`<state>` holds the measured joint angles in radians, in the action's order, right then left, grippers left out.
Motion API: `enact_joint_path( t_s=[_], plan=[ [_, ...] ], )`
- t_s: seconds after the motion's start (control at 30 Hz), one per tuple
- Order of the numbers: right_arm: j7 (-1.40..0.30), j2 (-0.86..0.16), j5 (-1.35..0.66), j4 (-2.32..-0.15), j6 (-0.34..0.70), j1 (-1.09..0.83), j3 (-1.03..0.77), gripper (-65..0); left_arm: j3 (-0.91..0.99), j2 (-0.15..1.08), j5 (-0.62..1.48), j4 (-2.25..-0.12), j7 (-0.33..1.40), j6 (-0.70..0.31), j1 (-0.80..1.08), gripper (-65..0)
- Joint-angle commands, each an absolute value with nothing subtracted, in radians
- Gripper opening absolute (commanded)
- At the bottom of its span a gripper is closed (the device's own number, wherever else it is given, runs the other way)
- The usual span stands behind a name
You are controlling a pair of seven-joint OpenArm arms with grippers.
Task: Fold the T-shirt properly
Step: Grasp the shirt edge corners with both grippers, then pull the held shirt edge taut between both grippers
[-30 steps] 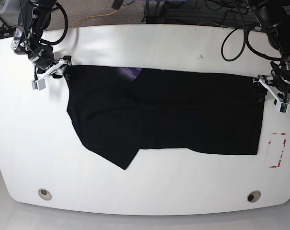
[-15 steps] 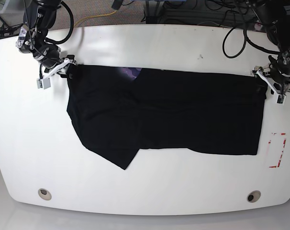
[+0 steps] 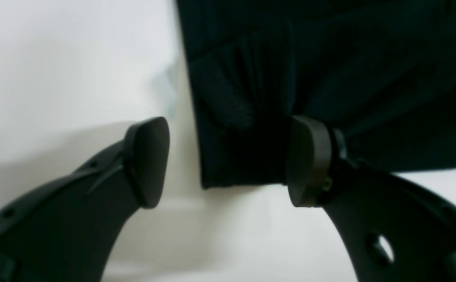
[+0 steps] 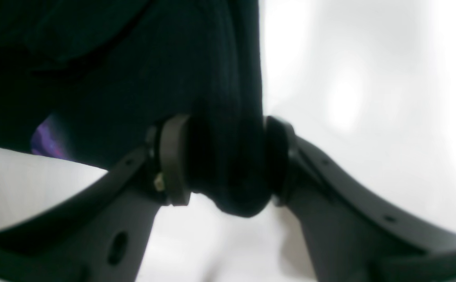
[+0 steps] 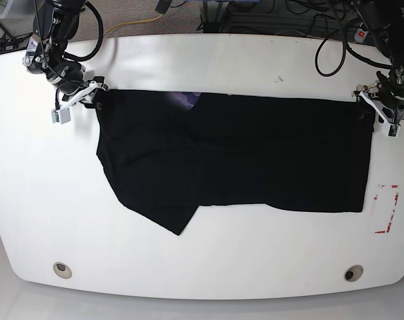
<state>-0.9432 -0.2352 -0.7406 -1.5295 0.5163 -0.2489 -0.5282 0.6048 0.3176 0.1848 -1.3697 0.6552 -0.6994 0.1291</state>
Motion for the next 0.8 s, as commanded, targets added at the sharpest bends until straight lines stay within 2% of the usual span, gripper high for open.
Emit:
enact_joint_path(
  t_s=[0.0,0.1,0.2,0.27,0.5,0.77],
  plan=[
    [-0.941,-0.246,-0.751,-1.544,0.519,-0.246,-0.53,-38.8,0.607,0.334,0.174,-1.36,0.656,-0.698,0.107,-24.2],
    [-0.938,-0.246,-0.751,-1.543,0.519,-0.243,-0.53,-42.5,0.581,0.335,0.173,-1.348,0.657,-0.698,0.096,-38.5],
    [-0.938,-0.246,-0.751,-1.543,0.519,-0.242,-0.53,-55.5,0.558,0.337,0.173,-1.346,0.657,-0.698,0.097,-56.4],
    [-0.938,-0.246,-0.751,-1.544,0.519,-0.242,-0.53,-62.8,0.555,0.337,0.173,-1.348,0.664,-0.698,0.099,-62.9],
    [-0.94,-0.251,-0.753,-1.547,0.519,-0.269,-0.53,-64.2,0.558,0.332,0.176,-1.469,0.664,-0.698,0.199,-63.7],
    [-0.941,-0.255,-0.753,-1.71,0.519,-0.4,-0.538,-64.2,0.582,0.32,0.179,-1.641,0.665,-0.698,0.374,-63.7]
  ],
)
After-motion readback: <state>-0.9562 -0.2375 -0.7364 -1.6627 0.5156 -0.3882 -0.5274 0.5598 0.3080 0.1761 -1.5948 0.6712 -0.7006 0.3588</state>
